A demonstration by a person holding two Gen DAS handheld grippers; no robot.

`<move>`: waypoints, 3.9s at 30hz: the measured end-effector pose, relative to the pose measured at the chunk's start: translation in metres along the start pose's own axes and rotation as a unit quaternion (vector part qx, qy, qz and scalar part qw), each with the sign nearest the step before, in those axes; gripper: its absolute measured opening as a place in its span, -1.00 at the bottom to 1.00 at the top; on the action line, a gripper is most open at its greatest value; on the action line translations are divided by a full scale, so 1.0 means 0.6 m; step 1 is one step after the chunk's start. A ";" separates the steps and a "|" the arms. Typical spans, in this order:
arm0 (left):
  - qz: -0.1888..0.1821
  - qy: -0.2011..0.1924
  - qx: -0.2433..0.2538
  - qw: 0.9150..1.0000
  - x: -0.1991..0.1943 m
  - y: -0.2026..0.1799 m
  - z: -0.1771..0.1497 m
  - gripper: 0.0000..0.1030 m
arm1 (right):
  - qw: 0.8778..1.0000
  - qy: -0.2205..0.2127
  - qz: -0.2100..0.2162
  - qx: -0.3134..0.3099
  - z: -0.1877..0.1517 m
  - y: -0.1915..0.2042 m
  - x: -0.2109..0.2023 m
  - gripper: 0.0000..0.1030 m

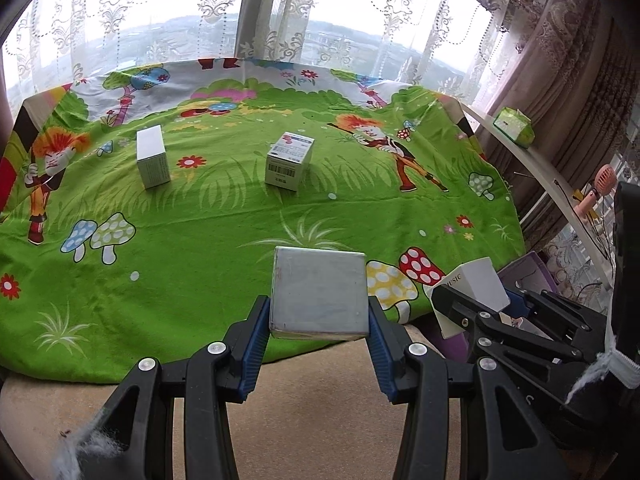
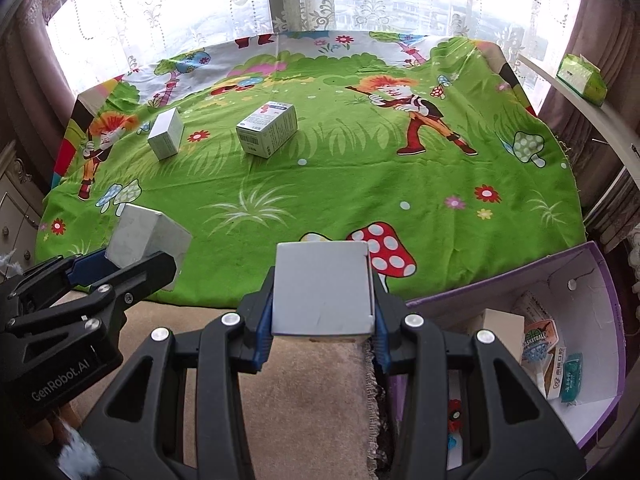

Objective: Organize rigid objects
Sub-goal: 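Carry both white boxes over the purple box, then open both tools to drop the white boxes into the purple box, then move both open tools back over the last two boxes on the bed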

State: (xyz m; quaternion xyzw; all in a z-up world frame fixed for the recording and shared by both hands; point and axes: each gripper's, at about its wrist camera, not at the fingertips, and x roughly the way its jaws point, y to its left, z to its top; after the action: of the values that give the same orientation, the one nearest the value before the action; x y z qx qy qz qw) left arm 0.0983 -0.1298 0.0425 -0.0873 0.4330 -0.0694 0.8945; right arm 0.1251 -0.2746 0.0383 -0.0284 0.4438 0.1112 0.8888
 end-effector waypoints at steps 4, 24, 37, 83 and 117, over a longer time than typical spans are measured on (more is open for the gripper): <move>-0.009 0.006 0.014 1.000 0.004 -0.021 -0.002 -0.09 | 1.000 -0.005 -0.007 0.009 -0.005 -0.023 -0.010 -0.14; -0.067 0.035 0.106 0.992 0.027 -0.164 -0.019 -0.09 | 0.993 -0.003 -0.073 0.095 -0.056 -0.214 -0.056 -0.14; -0.111 0.061 0.172 0.977 0.038 -0.248 -0.043 -0.08 | 0.982 0.007 -0.120 0.148 -0.096 -0.329 -0.075 -0.14; -0.123 0.050 0.145 0.980 0.037 -0.205 -0.018 0.15 | 0.983 -0.005 -0.121 0.136 -0.062 -0.309 -0.078 0.16; 0.010 -0.021 0.039 0.999 0.035 0.100 0.157 0.15 | 0.999 -0.039 -0.018 0.014 0.145 -0.047 0.020 0.30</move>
State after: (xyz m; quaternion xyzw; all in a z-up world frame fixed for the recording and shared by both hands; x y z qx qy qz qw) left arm 0.1884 -0.0666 0.0708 -0.0493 0.4124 -0.0753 0.9065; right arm 0.2064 -0.2868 0.0803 -0.0194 0.4101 0.0894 0.9075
